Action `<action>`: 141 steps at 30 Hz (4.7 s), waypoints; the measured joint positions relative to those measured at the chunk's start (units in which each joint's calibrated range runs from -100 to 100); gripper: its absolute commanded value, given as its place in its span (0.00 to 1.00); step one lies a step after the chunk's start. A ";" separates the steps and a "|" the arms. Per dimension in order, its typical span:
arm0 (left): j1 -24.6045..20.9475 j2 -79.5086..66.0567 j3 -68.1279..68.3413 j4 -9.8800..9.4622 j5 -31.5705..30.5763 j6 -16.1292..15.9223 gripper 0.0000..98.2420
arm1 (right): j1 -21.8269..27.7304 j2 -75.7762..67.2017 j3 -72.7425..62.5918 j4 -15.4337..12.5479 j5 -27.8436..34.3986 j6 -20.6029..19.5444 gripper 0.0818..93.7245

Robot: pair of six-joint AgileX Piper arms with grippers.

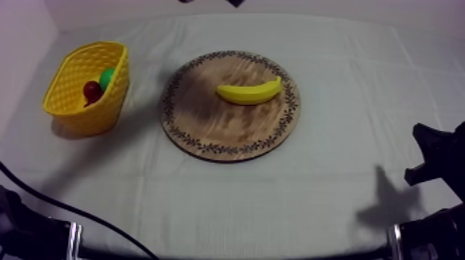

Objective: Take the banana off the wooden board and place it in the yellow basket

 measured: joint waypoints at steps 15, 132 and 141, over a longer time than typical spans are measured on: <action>1.81 8.84 0.48 -0.79 0.05 -1.59 0.07 | 0.00 0.00 0.00 0.00 -0.04 0.12 0.00; -13.70 -18.38 20.64 -2.64 16.50 -5.97 0.27 | 0.00 0.00 0.00 -0.04 0.08 -0.01 0.00; -17.74 -20.69 19.44 -0.44 20.62 2.83 0.30 | 0.00 0.00 0.00 -0.04 0.08 -0.01 0.00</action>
